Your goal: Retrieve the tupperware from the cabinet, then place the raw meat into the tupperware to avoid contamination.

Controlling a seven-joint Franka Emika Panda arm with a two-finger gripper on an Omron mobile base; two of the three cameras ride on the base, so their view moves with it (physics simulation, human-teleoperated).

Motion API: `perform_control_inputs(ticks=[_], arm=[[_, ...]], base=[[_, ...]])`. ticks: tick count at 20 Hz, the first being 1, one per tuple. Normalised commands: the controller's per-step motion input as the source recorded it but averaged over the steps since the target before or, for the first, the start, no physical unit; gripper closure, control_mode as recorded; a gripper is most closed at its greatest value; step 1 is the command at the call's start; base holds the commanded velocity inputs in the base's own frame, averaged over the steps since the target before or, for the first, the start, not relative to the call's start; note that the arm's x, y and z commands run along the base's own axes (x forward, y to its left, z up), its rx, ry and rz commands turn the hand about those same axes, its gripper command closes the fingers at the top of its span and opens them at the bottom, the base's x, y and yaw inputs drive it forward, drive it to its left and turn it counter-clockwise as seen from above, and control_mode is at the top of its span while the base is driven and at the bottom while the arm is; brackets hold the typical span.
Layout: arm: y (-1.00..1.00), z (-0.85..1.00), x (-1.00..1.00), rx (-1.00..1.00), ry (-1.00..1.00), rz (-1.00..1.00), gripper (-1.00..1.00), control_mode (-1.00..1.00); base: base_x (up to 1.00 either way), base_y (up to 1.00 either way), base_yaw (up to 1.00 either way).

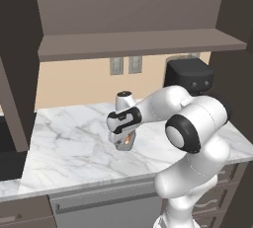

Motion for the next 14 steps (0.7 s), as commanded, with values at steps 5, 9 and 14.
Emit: perform_control_inputs(ticks=[5,9,14], arm=[[0.05,-0.01,0.00,0.00,0.00,0.01,1.00,-1.00],[0.00,0.00,0.00,0.00,0.00,0.00,1.00,-1.00],[0.00,0.00,0.00,0.00,0.00,0.00,1.00,-1.00]], base=[[0.00,0.00,0.00],[0.00,0.00,0.00],[0.00,0.00,0.00]])
